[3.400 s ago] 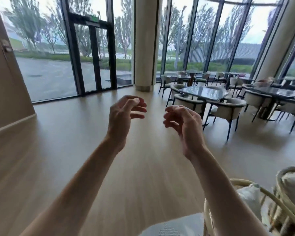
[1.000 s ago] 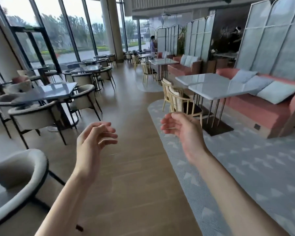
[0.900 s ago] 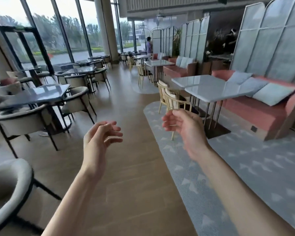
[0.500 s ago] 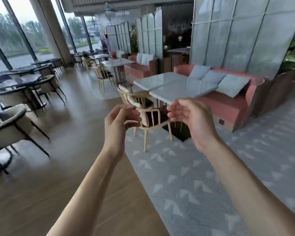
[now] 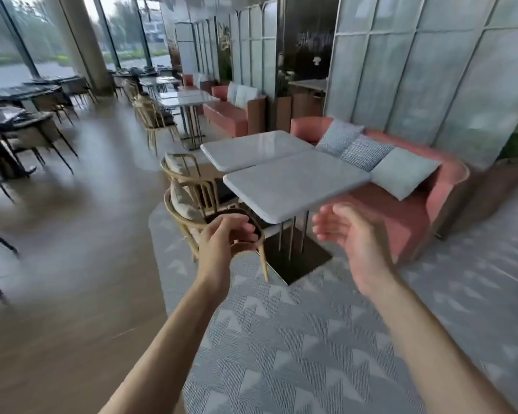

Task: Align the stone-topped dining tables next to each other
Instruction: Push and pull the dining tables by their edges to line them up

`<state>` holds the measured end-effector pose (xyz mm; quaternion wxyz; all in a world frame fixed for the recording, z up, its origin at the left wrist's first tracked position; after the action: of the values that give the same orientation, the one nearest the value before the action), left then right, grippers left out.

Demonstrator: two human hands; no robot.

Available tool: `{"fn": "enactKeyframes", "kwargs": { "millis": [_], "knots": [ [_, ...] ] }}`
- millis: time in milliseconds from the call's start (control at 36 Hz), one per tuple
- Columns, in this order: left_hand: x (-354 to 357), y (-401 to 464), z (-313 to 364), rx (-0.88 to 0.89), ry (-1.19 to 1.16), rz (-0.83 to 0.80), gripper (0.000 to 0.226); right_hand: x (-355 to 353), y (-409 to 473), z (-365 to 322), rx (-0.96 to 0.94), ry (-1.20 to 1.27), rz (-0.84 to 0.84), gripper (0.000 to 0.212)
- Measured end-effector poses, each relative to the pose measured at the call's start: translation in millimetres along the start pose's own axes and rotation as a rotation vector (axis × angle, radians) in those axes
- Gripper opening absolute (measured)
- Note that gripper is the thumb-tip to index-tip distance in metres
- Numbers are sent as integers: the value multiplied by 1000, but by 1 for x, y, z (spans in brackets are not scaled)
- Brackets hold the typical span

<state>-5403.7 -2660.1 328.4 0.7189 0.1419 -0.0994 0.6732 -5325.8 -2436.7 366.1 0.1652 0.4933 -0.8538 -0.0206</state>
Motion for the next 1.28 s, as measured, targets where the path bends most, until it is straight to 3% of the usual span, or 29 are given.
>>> {"fn": "enactKeyframes", "kwargs": {
  "millis": [222, 389, 583, 722, 861, 1111, 1278],
  "knots": [
    [96, 171, -69, 48, -30, 33, 16, -19, 182, 57, 27, -20, -76, 25],
    [168, 299, -180, -119, -104, 106, 18, -35, 325, 128, 190, 8, -96, 28],
    [217, 417, -254, -216, -32, 236, 18, -51, 472, 187, 344, -30, -161, 26],
    [207, 487, -305, -263, 142, 314, 19, -58, 556, 251, 427, -139, -221, 24],
    [174, 543, -361, -282, 362, 404, 22, -42, 621, 343, 521, -275, -386, 21],
    [151, 547, -429, -400, 679, 527, 33, -44, 668, 486, 694, -522, -620, 15],
    [150, 556, -452, -409, 912, 496, 36, -66, 699, 548, 594, -789, -787, 8]
  ]
}}
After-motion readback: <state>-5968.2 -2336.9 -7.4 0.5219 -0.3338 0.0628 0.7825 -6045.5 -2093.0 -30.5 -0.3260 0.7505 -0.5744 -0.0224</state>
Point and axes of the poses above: each hand's wrist, its own y-axis towards the middle knuckle, its own x-axis out of the palm, z = x × y, the point moved 10 cm from there along y, towards the middle knuckle, and after that the axes turned 4 degrees about z, right-handed, at the moved point
